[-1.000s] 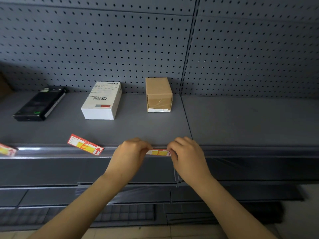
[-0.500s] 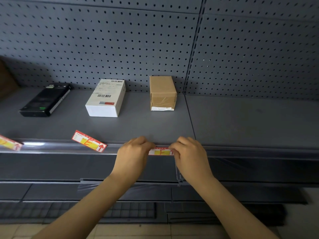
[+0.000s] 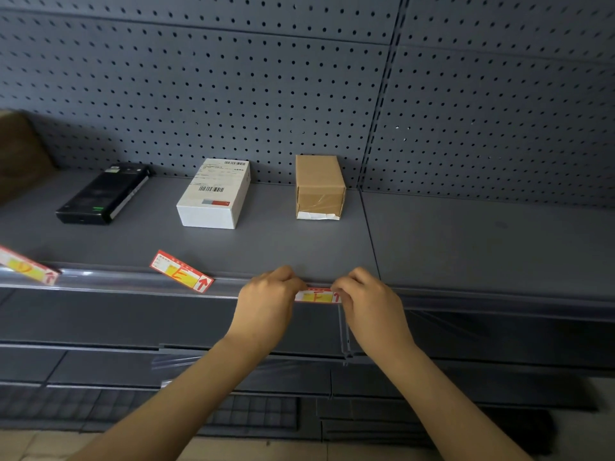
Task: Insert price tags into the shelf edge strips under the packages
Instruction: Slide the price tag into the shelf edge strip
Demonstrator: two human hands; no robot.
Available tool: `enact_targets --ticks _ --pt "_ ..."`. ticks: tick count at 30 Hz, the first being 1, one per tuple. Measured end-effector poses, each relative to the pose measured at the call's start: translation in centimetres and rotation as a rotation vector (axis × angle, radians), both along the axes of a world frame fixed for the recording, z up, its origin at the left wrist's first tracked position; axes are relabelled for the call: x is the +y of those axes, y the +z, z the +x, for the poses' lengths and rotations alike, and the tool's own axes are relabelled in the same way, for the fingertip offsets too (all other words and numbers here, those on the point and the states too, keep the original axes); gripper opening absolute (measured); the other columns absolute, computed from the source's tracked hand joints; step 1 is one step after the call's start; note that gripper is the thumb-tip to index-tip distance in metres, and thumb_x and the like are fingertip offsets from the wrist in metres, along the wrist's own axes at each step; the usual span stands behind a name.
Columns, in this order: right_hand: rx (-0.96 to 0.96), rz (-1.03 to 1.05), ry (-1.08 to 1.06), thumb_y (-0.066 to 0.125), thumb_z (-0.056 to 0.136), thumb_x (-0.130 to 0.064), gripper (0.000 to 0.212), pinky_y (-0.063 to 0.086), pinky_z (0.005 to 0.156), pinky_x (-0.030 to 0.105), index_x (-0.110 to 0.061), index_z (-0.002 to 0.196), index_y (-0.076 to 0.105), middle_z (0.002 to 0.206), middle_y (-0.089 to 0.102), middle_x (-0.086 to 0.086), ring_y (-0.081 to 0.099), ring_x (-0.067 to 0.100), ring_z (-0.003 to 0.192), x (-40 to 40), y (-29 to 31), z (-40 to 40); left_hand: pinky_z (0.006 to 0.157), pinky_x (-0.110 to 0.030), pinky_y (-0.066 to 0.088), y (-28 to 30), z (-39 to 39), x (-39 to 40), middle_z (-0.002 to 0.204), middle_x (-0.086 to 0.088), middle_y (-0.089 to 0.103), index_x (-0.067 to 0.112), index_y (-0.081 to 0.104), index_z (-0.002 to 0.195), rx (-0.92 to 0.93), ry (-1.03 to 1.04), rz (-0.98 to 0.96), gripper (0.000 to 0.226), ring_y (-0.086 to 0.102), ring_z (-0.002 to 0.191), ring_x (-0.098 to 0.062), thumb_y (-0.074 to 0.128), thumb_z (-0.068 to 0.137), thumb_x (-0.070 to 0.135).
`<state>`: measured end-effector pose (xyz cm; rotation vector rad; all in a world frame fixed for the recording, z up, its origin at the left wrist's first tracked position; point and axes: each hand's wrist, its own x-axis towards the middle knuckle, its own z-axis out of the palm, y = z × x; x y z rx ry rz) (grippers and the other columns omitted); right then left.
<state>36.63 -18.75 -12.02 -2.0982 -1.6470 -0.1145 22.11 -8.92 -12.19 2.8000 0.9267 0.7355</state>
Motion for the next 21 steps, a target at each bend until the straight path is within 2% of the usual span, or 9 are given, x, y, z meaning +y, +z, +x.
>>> enact_targets --ticks 3,6,9,12,15,21 --pt "0.057 0.014 -0.032 0.065 0.085 -0.011 0.013 0.056 0.06 0.032 -0.017 0.095 0.07 0.091 0.062 -0.001 0.062 0.016 0.073 -0.4 0.0 0.1 0.045 -0.028 0.053 -0.2 -0.5 0.0 0.078 -0.002 0.07 0.017 0.075 0.086 -0.035 -0.015 -0.034 0.036 0.066 0.057 -0.023 0.079 0.061 -0.008" --pt "0.097 0.048 -0.084 0.064 0.084 -0.005 0.014 0.054 0.056 0.032 -0.017 0.089 0.069 0.088 0.063 -0.001 0.06 0.016 0.069 -0.8 -0.2 0.1 0.048 -0.031 0.054 0.1 -1.4 -0.2 0.084 -0.005 0.072 0.013 0.072 0.093 -0.057 -0.006 -0.04 0.034 0.067 0.062 -0.026 0.077 0.066 -0.007" --pt "0.068 0.105 -0.105 0.067 0.079 0.0 0.015 0.047 0.05 0.027 -0.015 0.081 0.068 0.082 0.062 0.0 0.058 0.017 0.063 -0.4 -0.3 -0.9 0.055 -0.034 0.055 0.3 -2.6 0.0 0.087 -0.007 0.071 0.012 0.072 0.094 -0.063 0.01 -0.024 0.031 0.067 0.066 -0.029 0.074 0.069 -0.006" --pt "0.063 0.142 -0.059 0.069 0.075 0.003 0.017 0.038 0.052 0.024 -0.013 0.08 0.068 0.078 0.063 0.001 0.058 0.02 0.064 0.8 -0.2 -3.2 0.062 -0.037 0.055 0.8 -4.6 0.9 0.089 -0.008 0.07 0.011 0.072 0.091 -0.062 0.044 0.01 0.027 0.066 0.071 -0.031 0.072 0.07 -0.006" --pt "0.105 0.175 0.037 0.07 0.074 0.005 0.021 0.047 0.058 0.027 -0.013 0.084 0.07 0.08 0.067 0.002 0.061 0.021 0.071 2.5 -0.1 -6.2 0.068 -0.039 0.053 2.0 -7.0 2.4 0.094 -0.009 0.069 0.011 0.071 0.093 -0.077 0.129 0.052 0.027 0.064 0.078 -0.035 0.067 0.072 -0.005" --pt "0.191 0.153 0.103 0.069 0.083 -0.01 0.015 0.056 0.075 0.032 -0.014 0.097 0.07 0.094 0.07 0.002 0.064 0.018 0.087 6.5 0.2 -12.1 0.078 -0.045 0.048 4.4 -11.9 6.0 0.108 -0.011 0.065 0.013 0.068 0.107 -0.065 0.28 0.072 0.042 0.059 0.095 -0.037 0.075 0.068 -0.001"
